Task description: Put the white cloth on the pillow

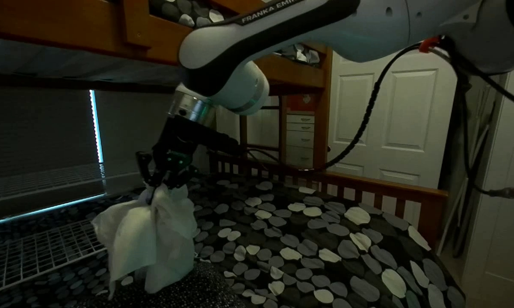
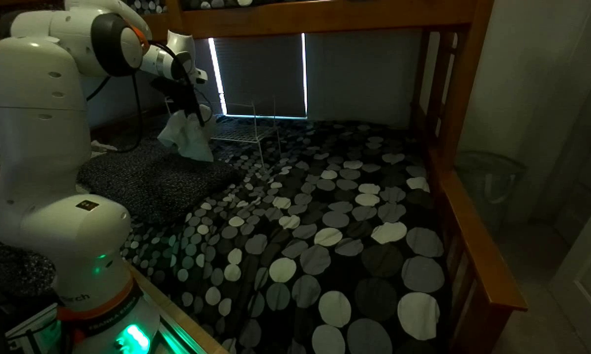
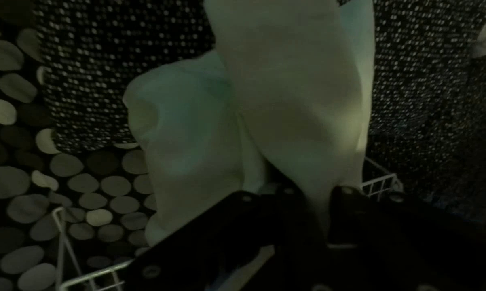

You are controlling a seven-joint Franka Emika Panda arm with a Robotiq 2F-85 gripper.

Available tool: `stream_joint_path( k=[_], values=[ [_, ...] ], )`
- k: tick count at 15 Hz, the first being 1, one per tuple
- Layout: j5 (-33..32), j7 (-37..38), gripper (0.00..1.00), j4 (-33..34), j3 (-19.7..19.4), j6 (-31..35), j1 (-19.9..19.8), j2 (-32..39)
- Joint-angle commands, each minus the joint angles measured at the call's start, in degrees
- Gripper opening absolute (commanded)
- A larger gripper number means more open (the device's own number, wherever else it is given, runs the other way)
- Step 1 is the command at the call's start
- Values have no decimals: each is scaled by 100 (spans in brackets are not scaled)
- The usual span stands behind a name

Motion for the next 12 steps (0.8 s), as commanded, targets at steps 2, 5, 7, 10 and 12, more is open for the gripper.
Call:
stream_joint_path(
  k=[2, 5, 7, 10, 12],
  values=[
    [-608, -380, 3, 1744, 174, -921, 673, 1019],
    [-810, -883, 3, 2677, 262, -1363, 1084, 1521],
    [-754, -1358, 3, 3209, 337, -1518, 1285, 1833],
    [-692, -2165, 3, 3815, 392, -1681, 1524, 2213],
    [-632, -2705, 3, 4130, 463, -1666, 1660, 2454]
  ],
)
